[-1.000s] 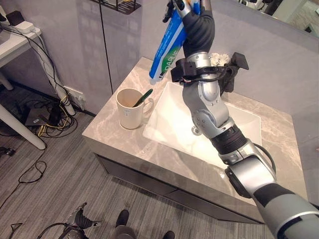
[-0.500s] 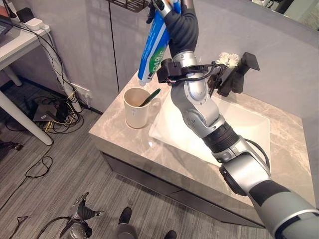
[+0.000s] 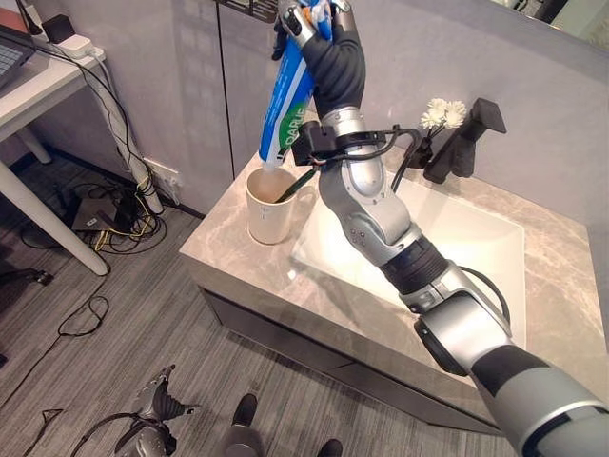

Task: Put brush and paste in cup on sink, flatten towel.

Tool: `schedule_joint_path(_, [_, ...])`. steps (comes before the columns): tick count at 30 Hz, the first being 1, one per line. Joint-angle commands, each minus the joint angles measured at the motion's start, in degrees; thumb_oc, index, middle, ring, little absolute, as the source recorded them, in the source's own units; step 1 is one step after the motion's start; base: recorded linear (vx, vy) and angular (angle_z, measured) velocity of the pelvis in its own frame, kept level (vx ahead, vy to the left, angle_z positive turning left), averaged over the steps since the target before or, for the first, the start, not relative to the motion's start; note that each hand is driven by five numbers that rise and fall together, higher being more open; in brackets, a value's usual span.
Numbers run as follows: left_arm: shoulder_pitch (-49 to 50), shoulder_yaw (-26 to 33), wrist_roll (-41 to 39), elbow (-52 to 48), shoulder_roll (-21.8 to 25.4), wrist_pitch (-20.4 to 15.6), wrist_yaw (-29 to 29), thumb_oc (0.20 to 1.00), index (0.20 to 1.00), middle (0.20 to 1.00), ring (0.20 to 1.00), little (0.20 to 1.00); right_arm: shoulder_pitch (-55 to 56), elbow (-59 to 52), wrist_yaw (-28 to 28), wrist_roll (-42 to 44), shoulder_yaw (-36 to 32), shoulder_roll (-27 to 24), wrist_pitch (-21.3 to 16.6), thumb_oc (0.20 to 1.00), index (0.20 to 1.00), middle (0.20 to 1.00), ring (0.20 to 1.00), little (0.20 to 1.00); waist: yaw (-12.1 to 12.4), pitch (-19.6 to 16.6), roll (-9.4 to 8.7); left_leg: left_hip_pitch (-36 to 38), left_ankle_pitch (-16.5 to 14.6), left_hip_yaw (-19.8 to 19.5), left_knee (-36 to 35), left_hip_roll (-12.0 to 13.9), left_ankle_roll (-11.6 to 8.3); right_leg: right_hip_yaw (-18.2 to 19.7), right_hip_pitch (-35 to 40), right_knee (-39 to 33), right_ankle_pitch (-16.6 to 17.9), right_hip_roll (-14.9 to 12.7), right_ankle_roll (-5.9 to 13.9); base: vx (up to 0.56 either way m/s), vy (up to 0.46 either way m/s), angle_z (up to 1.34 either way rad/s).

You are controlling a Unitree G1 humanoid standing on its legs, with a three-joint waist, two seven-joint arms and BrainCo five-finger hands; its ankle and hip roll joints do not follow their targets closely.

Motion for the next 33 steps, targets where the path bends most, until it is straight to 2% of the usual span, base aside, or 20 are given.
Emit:
schedule_joint_path(1, [-1.2, -0.3, 0.2, 0.8, 2.9, -0.7, 1.8, 1.000, 1.000, 1.000, 1.000, 1.000, -4.0, 0.0, 0.5, 0.0, -1.0, -0.6, -2.2, 0.200, 0.200, 0.200, 0.200, 0.200, 1.0, 0.7, -1.21, 0.7, -1.0, 1.5, -2.5, -2.0, 3.61, 1.6, 3.3, -0.1, 7.3, -5.9, 4.45, 0.00, 0.000, 0.00])
schedule_joint_path(10, [-1.9, 0.0, -1.0, 1.4, 1.4, -0.2, 2.2, 1.000, 1.000, 1.000, 1.000, 1.000, -1.3, -0.7, -0.1, -2.9, -0.9, -0.1, -1.7, 0.200, 0.200, 0.200, 0.200, 0.200, 1.2, 1.0, -2.35, 0.5, -1.1, 1.4, -2.5, -1.8, 3.74, 1.6, 3.2, 0.0, 7.5, -5.7, 4.42, 0.00, 0.000, 0.00])
schedule_joint_path(16, [-2.0, 0.4, -0.9, 1.6, 1.4, -0.6, 2.7, 1.000, 1.000, 1.000, 1.000, 1.000, -1.2, 1.1, -2.3, -8.5, -1.5, -0.5, -1.2, 0.200, 0.200, 0.200, 0.200, 0.200, 1.6, 1.1, -2.43, 0.3, -1.1, 1.2, -2.5, -1.8, 3.75, 1.5, 3.1, -0.1, 7.5, -5.7, 4.45, 0.00, 0.000, 0.00])
schedule_joint_path(33, [-3.5, -0.4, -1.0, 4.9, 0.0, -0.6, 3.5, 1.000, 1.000, 1.000, 1.000, 1.000, -0.1, 1.5, -2.2, -12.4, -0.2, -1.3, -0.6, 0.200, 0.200, 0.200, 0.200, 0.200, 1.4, 1.0, -2.12, 0.2, -1.1, 1.2, -2.5, -2.0, 3.88, 1.6, 3.0, -0.1, 7.8, -5.6, 4.50, 0.00, 0.000, 0.00])
